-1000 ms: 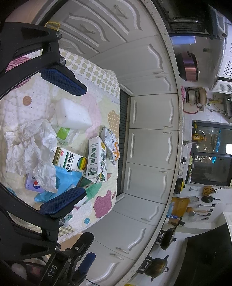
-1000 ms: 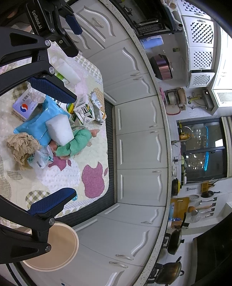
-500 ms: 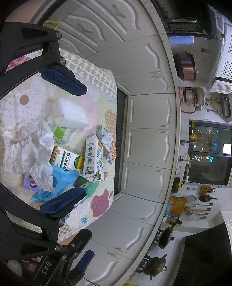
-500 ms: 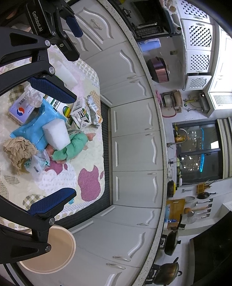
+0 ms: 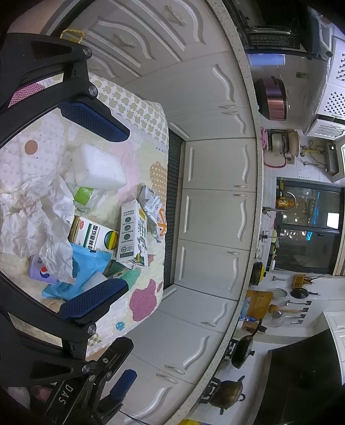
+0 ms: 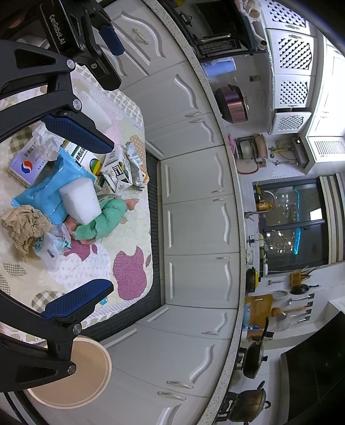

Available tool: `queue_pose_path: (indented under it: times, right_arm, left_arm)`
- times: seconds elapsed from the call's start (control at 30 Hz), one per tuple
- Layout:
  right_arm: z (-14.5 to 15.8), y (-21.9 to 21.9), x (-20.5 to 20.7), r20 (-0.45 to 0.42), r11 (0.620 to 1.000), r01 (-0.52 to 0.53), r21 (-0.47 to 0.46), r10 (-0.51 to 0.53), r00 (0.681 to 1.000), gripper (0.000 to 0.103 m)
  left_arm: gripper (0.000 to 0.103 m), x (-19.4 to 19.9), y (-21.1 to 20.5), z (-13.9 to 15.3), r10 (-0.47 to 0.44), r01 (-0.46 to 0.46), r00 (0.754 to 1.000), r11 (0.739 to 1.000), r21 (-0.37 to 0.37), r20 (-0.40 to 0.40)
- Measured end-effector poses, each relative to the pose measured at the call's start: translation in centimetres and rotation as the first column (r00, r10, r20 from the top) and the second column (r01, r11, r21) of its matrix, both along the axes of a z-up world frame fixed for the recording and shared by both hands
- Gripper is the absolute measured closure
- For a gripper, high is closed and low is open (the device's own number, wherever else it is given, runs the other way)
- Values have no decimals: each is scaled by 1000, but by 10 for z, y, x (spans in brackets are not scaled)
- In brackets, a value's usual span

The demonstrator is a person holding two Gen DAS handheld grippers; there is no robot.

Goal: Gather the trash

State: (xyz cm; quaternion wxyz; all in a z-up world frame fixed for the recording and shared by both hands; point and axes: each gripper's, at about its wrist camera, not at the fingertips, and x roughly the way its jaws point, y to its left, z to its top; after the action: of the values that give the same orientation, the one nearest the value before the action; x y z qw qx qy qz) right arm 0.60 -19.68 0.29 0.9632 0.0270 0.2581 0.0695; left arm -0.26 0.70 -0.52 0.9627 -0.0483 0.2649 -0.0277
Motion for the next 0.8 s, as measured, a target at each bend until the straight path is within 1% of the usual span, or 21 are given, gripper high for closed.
queue_pose_path:
  times: [0.8]
  right_arm:
    - [-1,1,1,-6,1000,4,-12,-4,1000,9]
  left_arm:
    - [1,0,2,-3,8,-8,1000,1000,-2,-4]
